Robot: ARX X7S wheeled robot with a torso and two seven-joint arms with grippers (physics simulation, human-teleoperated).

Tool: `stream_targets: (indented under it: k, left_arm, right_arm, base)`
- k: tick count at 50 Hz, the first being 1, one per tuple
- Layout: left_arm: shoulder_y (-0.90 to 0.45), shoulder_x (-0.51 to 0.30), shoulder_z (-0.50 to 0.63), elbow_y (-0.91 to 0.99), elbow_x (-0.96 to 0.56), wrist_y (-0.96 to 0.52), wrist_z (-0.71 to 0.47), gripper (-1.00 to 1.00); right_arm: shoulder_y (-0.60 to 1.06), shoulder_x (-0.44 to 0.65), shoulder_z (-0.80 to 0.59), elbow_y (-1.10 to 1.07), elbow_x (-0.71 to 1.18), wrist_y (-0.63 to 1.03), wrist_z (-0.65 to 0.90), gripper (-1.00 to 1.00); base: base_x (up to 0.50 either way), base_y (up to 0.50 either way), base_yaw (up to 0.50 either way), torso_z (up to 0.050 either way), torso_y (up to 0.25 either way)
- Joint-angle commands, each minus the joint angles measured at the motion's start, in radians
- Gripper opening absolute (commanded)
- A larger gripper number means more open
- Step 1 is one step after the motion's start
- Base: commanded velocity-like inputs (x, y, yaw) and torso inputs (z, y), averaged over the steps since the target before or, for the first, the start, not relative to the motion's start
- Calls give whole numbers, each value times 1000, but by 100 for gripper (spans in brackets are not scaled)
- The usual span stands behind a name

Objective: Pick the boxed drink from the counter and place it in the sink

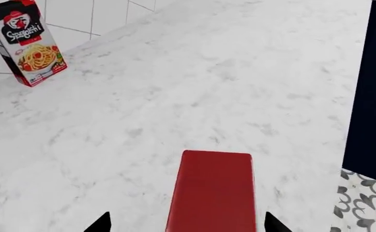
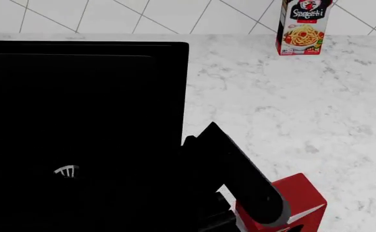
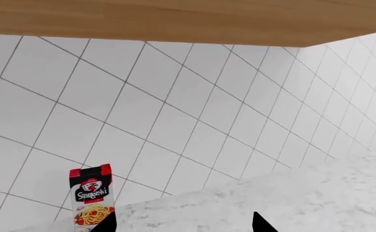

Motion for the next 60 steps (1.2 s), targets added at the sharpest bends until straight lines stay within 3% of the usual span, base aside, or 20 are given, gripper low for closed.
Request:
stream_targets:
  k: [1,9,10,21,32,39,45,56,57,60]
  left_arm:
    - [-12,-18,28,-71,8,24,50,100]
    - [6,-30,57,-81,18,34,63,100]
    - [8,-31,60,-79,24,38,62,-100]
    - [-5,-54,103,-6,68,51,63,-100]
    - [-109,-85,-16,-12,-4,61,30,-100]
    - [-314,-156,-172,-93,-41,67,4,-100]
    - [-421,-241,-225,-154,-2,57,-41,-100]
    - [-413,-341,-226,-347,125,115,-16,-100]
    - [-405,-342,-250,-377,110,105,-72,-100]
    - [-387,-363,-237,-395,118,93,-66,-100]
  right_arm:
    - [-11,-6,-13,9,-18,-19,-10,100]
    - [-5,-8,-21,11,-18,-20,-5,100]
    - [-7,-8,-21,11,-17,-21,-6,100]
    - [-15,-8,-19,13,-18,-27,-6,100]
    - [-35,-5,1,11,-14,-39,-16,100]
    - [-33,7,31,-5,24,-15,7,100]
    - [-29,8,34,-5,37,-9,16,100]
    - [-32,8,32,2,31,-24,3,100]
    - [-31,8,31,2,32,-25,1,100]
    - [-42,8,42,0,32,-31,-3,100]
  base:
    - [0,0,0,0,0]
    - [0,0,0,0,0]
    - [0,0,0,0,0]
    - [2,-1,0,0,0]
    - [0,0,0,0,0]
    - [0,0,0,0,0]
    - [0,0,0,0,0]
    - [0,0,0,0,0]
    - [0,0,0,0,0]
    - [0,0,0,0,0]
